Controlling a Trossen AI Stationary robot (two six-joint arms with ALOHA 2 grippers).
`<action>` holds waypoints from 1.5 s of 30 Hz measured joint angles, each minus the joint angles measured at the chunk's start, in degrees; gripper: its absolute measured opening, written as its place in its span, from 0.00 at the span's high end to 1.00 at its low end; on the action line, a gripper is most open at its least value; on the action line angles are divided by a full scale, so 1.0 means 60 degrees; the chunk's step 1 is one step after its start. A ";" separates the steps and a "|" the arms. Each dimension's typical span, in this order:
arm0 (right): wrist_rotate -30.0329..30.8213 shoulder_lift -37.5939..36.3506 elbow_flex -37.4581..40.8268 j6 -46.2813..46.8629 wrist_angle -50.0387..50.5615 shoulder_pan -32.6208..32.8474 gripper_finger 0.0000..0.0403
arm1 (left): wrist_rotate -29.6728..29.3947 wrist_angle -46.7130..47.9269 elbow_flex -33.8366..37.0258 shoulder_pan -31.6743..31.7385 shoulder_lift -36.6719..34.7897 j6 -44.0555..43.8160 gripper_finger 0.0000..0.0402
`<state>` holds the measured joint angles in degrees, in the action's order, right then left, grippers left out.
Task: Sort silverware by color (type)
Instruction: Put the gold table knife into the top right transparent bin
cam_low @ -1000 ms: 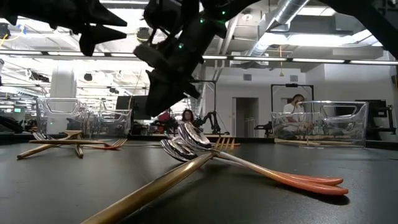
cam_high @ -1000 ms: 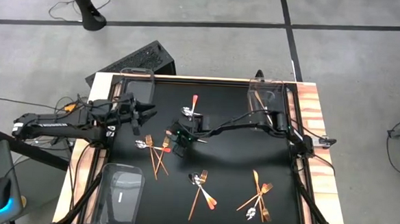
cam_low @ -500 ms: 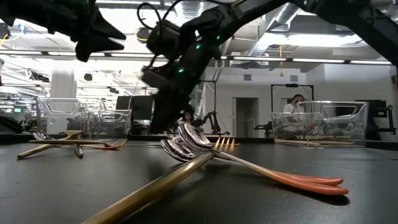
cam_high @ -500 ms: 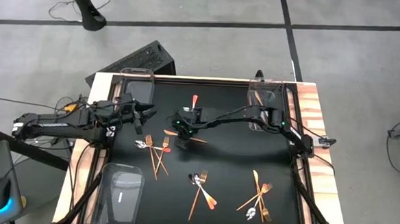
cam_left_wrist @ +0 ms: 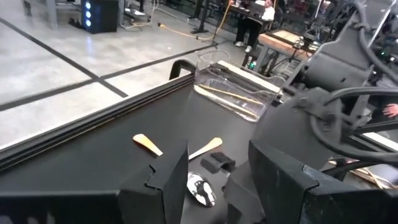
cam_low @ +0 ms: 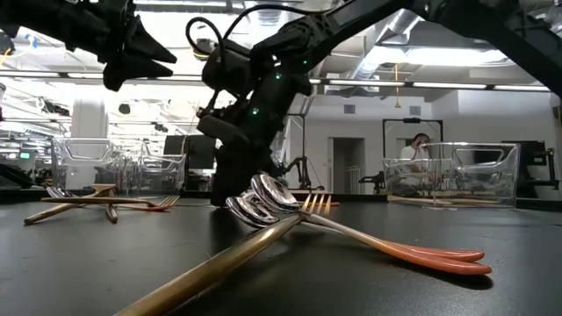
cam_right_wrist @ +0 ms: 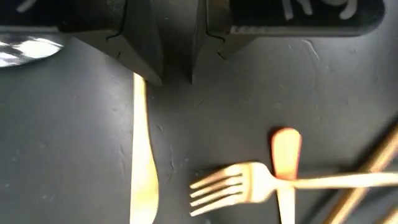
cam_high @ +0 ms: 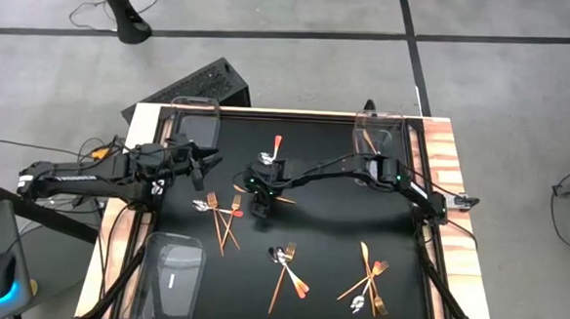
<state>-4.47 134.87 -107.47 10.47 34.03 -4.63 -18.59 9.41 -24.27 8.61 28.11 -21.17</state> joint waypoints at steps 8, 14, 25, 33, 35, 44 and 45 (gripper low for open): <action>0.0483 -0.0241 0.0005 -0.0295 0.0182 -0.0191 0.72 | -0.0372 0.0067 0.0000 -0.0001 0.0066 0.0171 0.61; 0.0501 -0.0240 0.0005 -0.0473 0.0141 -0.0363 0.72 | -0.0475 0.0068 0.0000 -0.0001 0.0065 0.0171 0.61; 0.0078 0.0019 -0.0035 -0.0475 -0.0138 -0.0327 0.72 | -0.0477 0.0062 0.0000 -0.0001 0.0063 0.0020 0.61; 0.0001 0.0204 -0.0044 -0.0352 0.0116 -0.0163 0.72 | -0.0373 0.0238 0.0000 -0.0001 0.0059 -0.0279 0.61; -0.0019 0.0211 -0.0050 -0.0202 0.0382 -0.0196 0.74 | -0.0377 0.0308 0.0000 -0.0001 0.0063 -0.0338 0.61; 0.0112 0.0436 -0.0079 -0.0153 0.1127 -0.0261 0.97 | -0.0219 0.0326 0.0000 -0.0001 0.0063 -0.0359 0.61; 0.0112 0.0434 -0.0079 -0.0034 0.1143 -0.0261 0.97 | -0.0214 0.0328 0.0000 -0.0001 0.0063 -0.0361 0.61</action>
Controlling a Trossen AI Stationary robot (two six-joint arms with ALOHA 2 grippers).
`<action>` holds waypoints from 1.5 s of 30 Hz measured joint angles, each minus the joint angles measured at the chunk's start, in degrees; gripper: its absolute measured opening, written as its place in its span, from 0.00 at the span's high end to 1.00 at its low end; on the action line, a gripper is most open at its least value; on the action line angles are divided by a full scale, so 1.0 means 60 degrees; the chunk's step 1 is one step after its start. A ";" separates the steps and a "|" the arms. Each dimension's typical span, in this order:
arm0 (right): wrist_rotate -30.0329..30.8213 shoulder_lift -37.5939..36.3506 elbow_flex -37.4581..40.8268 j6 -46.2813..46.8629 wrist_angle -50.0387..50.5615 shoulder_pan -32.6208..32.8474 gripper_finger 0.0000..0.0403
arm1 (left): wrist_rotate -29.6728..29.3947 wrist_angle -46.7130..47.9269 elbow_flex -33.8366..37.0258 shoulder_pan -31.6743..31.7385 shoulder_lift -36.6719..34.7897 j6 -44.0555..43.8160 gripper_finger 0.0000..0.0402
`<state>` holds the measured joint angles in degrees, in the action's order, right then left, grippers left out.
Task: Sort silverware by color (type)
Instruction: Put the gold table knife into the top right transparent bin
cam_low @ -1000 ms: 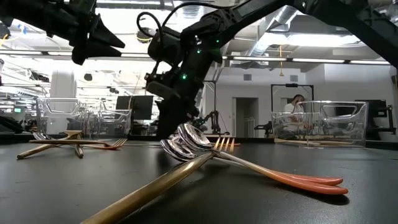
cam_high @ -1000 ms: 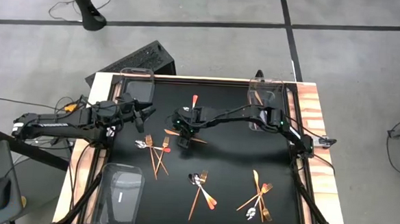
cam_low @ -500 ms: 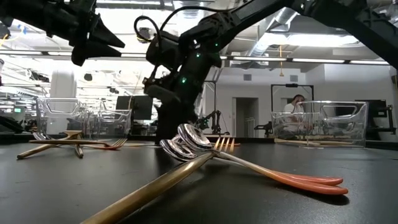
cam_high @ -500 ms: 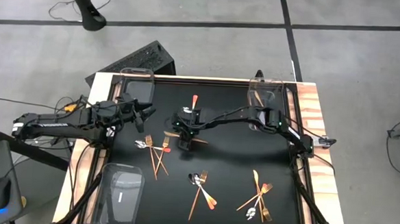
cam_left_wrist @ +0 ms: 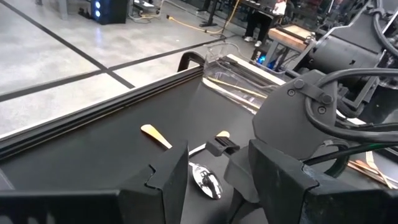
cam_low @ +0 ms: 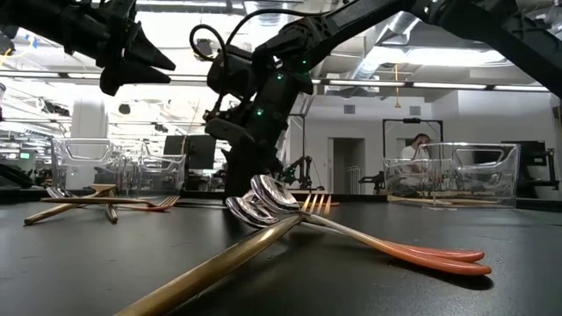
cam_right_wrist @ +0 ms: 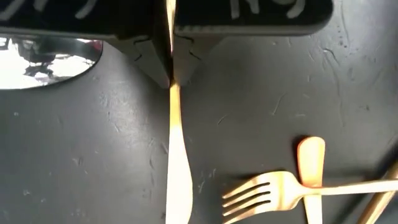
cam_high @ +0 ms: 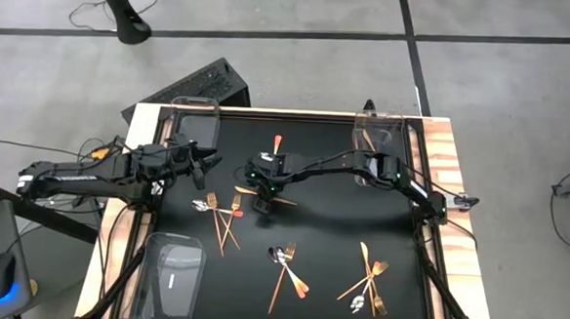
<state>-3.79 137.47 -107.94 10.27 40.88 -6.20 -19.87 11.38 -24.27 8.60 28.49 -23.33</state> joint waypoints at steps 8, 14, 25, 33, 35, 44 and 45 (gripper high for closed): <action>-0.0158 -0.0694 0.0127 0.1295 0.0616 -0.0188 0.99 | 0.0021 0.0000 0.0000 0.0000 0.0000 -0.0011 0.61; -0.0030 -0.1891 0.0128 0.1490 0.1696 -0.0461 0.99 | 0.0017 0.0026 0.0000 0.0000 0.0000 -0.0006 0.61; 0.0761 -0.4016 0.0080 0.0810 0.4160 -0.1431 0.99 | -0.0105 0.0061 0.0000 0.0000 0.0000 -0.0072 0.61; 0.0582 -0.2884 0.0087 0.0764 0.2828 -0.0925 0.82 | -0.0318 0.0111 0.0000 0.0004 0.0000 -0.0272 0.61; 0.0542 -0.2551 0.0091 0.0542 0.2789 -0.0634 0.76 | -0.0308 0.0218 0.0000 0.0002 0.0000 -0.0415 0.61; 0.0379 -0.1133 0.0090 0.0033 0.2400 0.0327 0.66 | -0.0119 0.0602 0.0004 0.0000 -0.0001 -0.0579 0.61; 0.0386 -0.1022 0.0087 0.0031 0.2355 0.0354 0.66 | -0.0117 0.0626 0.0004 0.0000 0.0000 -0.0579 0.61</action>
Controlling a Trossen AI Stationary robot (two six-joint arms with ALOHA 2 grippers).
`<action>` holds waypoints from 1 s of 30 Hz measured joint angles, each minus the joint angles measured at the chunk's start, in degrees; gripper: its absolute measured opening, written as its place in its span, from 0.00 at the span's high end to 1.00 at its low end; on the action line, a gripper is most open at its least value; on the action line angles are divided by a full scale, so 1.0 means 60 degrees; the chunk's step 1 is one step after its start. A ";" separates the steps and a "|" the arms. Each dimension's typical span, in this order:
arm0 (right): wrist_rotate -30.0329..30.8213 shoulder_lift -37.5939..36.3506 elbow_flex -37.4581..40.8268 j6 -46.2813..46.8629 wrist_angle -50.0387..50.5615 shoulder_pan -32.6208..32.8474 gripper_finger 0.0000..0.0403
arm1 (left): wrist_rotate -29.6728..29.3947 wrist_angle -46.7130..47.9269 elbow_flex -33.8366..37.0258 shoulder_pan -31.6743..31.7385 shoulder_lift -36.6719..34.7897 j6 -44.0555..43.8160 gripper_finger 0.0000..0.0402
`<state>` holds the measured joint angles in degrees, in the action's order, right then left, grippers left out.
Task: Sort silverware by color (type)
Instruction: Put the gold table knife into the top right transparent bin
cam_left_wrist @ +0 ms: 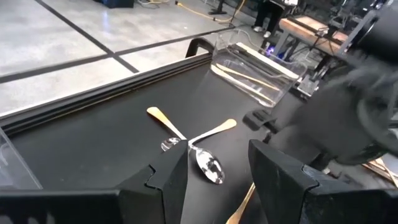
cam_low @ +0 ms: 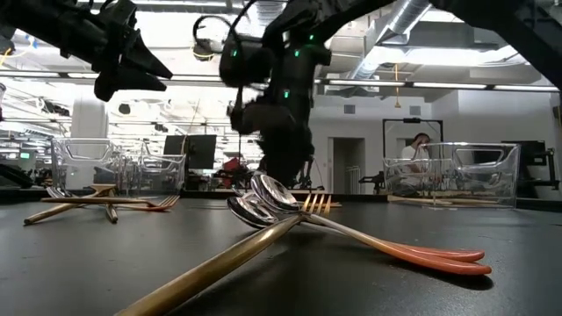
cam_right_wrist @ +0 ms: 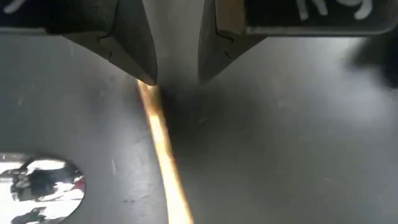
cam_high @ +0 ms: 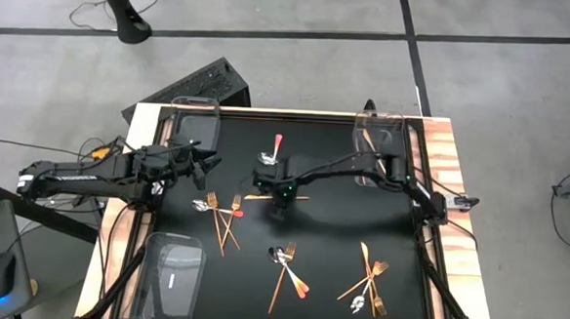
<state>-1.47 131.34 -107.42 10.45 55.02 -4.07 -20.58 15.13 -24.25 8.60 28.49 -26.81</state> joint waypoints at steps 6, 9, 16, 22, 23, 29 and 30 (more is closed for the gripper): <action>0.0092 0.0290 -0.0040 0.0001 -0.0004 0.0007 0.69 | 0.0110 0.0052 0.0000 0.0000 0.0000 0.0006 0.61; 0.0120 0.0286 -0.0036 0.0001 -0.0024 0.0021 0.71 | 0.0131 0.0111 0.0000 0.0000 0.0004 0.0004 0.61; 0.0243 -0.0259 0.0001 -0.0149 -0.0077 -0.0117 0.71 | 0.0128 0.0135 0.0000 0.0000 0.0000 0.0116 0.61; 0.0273 -0.0253 0.0015 -0.0399 -0.0324 -0.0700 0.71 | 0.0129 0.0146 0.0000 0.0000 0.0002 0.0144 0.61; 0.0262 -0.0259 0.0011 -0.0545 -0.0385 -0.0790 0.71 | 0.0136 0.0146 0.0000 0.0000 0.0004 0.0137 0.61; -0.0036 -0.0275 -0.0007 -0.1634 -0.0519 -0.1054 0.71 | 0.0207 0.0146 0.0000 0.0000 0.0001 0.0131 0.61; -0.0174 -0.0275 -0.0006 -0.1766 -0.0575 -0.1093 0.71 | 0.0206 0.0146 0.0000 0.0000 0.0000 0.0131 0.61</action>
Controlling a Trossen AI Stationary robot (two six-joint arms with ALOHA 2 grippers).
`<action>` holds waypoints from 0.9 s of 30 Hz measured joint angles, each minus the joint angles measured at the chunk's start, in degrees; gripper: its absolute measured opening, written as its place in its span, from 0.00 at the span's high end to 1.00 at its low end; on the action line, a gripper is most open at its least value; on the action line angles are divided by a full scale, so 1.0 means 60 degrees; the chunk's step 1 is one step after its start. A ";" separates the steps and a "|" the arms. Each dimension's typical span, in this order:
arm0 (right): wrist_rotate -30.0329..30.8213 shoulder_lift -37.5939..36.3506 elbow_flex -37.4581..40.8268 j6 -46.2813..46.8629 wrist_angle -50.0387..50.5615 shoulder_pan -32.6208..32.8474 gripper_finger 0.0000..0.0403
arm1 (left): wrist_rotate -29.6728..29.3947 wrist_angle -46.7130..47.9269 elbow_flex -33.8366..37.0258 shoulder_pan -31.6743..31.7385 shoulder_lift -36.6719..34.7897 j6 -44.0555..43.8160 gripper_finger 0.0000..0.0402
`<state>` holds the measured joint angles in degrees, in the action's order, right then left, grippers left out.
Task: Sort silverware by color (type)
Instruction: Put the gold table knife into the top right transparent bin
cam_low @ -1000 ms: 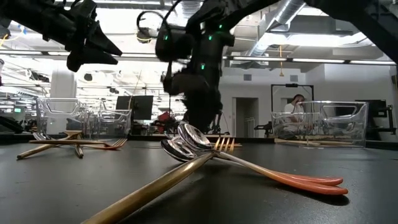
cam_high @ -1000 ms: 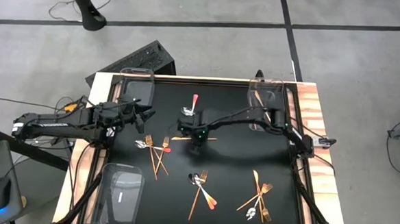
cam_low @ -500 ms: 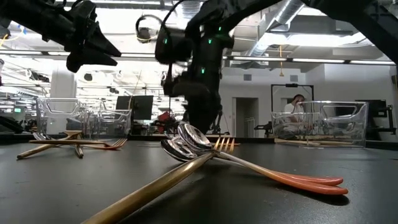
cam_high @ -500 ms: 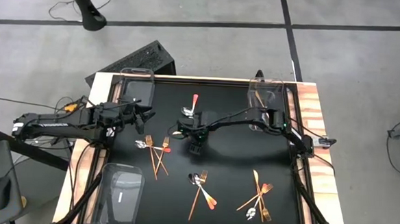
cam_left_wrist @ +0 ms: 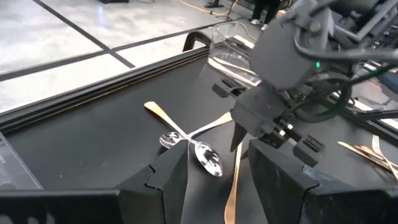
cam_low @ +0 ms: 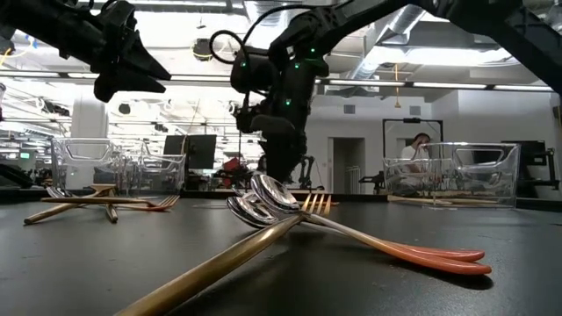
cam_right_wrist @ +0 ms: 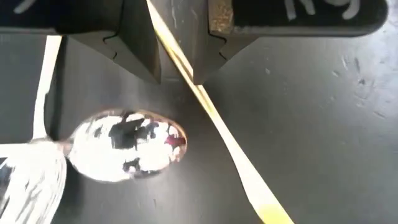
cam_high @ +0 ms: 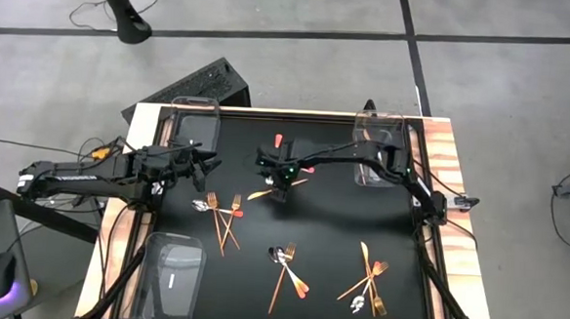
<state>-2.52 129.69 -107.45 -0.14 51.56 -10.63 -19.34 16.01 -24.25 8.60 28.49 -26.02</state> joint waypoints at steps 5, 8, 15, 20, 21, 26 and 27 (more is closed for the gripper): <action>-0.0395 0.0000 -0.0001 -0.0783 -0.0006 -0.0066 0.71 | 0.0006 0.0000 0.0000 0.0000 0.0000 -0.0014 0.61; -0.0440 -0.0004 -0.0001 -0.1210 -0.0098 -0.0045 0.71 | 0.0009 0.0003 0.0000 0.0000 0.0003 -0.0025 0.61; -0.0606 -0.0004 -0.0001 -0.1839 -0.0155 -0.0048 0.71 | -0.0071 0.0006 0.0000 0.0000 0.0003 0.0011 0.61; -0.0619 -0.0011 0.0446 -0.2209 -0.0426 -0.0052 0.71 | -0.0075 0.0007 0.0000 0.0000 0.0004 0.0022 0.61; -0.0670 -0.0010 0.0589 -0.2220 -0.0421 -0.0052 0.71 | -0.0078 0.0007 0.0000 0.0000 0.0000 0.0031 0.61; -0.0656 -0.0055 0.1197 -0.2187 -0.0757 -0.0052 0.71 | -0.0155 0.0007 0.0000 0.0000 0.0000 0.0040 0.61; -0.0653 -0.0059 0.1242 -0.2122 -0.0751 -0.0059 0.71 | -0.0159 0.0007 0.0000 0.0000 0.0004 0.0040 0.61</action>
<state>-6.44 129.34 -100.00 -12.87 47.05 -10.98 -20.29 16.05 -24.25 8.60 28.51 -25.78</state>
